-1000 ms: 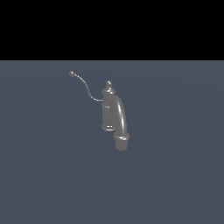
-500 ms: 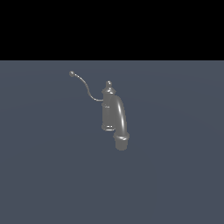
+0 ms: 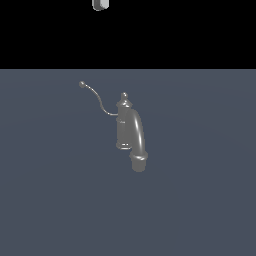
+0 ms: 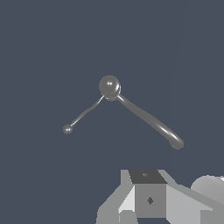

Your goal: Turn on the faucet by rotating a designated handle.

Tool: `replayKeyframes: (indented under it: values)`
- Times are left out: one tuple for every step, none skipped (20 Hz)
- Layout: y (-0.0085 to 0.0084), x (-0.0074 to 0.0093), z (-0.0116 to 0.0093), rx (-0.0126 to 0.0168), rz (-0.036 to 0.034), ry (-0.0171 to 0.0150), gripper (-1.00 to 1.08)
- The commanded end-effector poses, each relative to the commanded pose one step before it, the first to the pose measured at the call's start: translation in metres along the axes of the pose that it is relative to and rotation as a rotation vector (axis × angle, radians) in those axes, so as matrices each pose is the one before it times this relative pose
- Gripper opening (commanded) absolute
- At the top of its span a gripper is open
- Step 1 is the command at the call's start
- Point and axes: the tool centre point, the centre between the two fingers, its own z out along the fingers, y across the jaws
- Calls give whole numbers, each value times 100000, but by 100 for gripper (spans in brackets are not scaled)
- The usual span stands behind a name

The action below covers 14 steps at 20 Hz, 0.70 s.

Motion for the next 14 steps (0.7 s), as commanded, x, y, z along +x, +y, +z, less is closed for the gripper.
replayKeyframes:
  values:
    - [-1340,628,1114,23,6038,78,-100]
    - [-531,206,461,-32,2362,67,-100]
    - [-533,188,470,-38,2362,83,-100]
    - [-534,169,479,-43,2361,99,-100]
    - [-534,151,489,-47,2361,116,-100]
    - [-533,132,498,-50,2360,133,-100]
    - [-532,113,506,-52,2358,150,-100]
    - [-530,95,515,-53,2356,167,-100]
    - [-527,76,524,-53,2353,185,-100]
    - [-523,58,532,-53,2351,202,-100]
    - [-519,40,540,-51,2347,220,-100]
    - [-514,22,548,-48,2343,238,-100]
    - [-509,4,555,-43,2339,255,-100]
    - [-502,-14,563,-38,2334,272,-100]
